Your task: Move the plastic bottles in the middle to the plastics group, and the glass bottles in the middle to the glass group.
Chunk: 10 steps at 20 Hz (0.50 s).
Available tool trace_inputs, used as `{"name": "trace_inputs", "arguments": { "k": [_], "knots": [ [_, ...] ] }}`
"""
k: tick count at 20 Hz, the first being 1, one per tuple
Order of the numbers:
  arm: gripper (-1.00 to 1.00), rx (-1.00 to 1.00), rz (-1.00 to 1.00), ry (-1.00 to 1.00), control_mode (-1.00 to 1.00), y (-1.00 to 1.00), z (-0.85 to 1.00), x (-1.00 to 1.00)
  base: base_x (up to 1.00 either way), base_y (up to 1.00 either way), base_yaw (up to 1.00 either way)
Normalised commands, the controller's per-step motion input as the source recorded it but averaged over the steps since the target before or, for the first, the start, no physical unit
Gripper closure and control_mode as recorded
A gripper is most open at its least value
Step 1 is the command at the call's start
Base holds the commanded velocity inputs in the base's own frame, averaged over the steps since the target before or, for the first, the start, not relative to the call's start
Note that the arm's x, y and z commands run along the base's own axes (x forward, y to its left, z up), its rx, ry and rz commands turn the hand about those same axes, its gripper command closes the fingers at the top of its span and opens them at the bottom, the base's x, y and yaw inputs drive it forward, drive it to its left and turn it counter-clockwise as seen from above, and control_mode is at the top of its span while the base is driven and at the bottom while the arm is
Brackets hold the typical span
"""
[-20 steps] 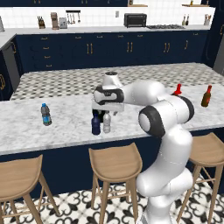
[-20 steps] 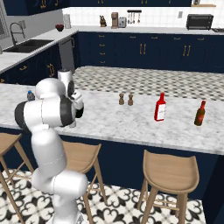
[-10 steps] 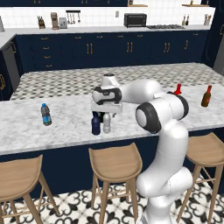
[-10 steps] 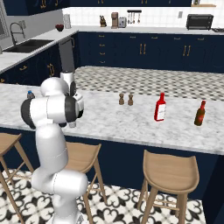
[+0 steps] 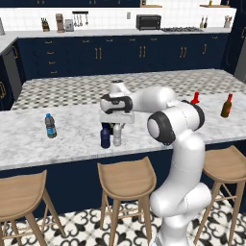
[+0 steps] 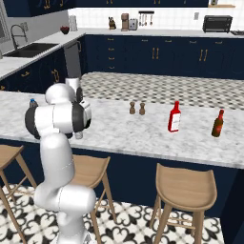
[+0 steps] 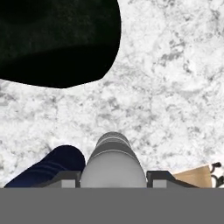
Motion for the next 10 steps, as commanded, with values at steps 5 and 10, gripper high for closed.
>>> {"name": "trace_inputs", "arguments": {
  "k": [5,10],
  "knots": [
    [1.00,-0.01,0.00,0.00,-1.00,-0.21,0.05,-0.37,0.00,0.00,0.00],
    [1.00,0.00,0.00,-0.01,-1.00,-0.28,0.27,-0.67,0.00,0.00,0.00]
  ]
}}
